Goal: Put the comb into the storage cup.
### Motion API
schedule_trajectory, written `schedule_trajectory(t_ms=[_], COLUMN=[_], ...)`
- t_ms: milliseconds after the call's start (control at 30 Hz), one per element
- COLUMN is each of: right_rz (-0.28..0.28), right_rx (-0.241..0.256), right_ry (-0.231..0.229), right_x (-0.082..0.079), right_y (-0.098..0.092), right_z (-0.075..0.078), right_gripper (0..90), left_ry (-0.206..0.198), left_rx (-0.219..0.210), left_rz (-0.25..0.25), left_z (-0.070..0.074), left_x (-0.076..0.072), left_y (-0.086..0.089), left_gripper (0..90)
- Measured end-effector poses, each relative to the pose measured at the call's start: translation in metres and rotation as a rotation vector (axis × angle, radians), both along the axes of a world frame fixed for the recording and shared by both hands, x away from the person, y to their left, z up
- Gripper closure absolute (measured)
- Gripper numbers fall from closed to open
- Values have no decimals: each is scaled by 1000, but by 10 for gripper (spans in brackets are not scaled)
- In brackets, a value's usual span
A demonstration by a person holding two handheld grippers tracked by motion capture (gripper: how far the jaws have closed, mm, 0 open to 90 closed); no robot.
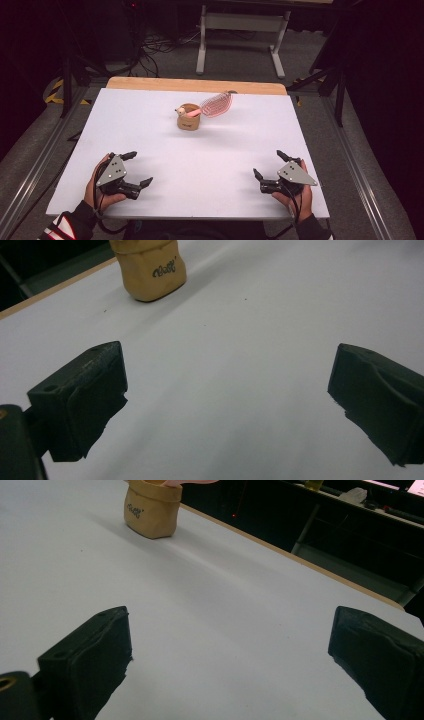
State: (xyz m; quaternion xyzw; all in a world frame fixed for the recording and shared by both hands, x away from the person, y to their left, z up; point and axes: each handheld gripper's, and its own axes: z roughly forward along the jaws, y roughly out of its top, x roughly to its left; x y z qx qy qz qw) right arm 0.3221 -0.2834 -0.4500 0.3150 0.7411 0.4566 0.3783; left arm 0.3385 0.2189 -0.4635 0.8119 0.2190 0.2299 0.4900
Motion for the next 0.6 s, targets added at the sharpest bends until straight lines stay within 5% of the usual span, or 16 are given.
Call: schedule_trajectory(t_ms=[600], right_rz=[37], right_rx=[-32], right_ry=[24], right_x=[6], right_y=[19], right_z=[-5], right_gripper=[45], left_ry=[7], left_rx=[-9], left_rz=[19], left_z=[1], left_x=[3], left_y=[1], left_gripper=[35])
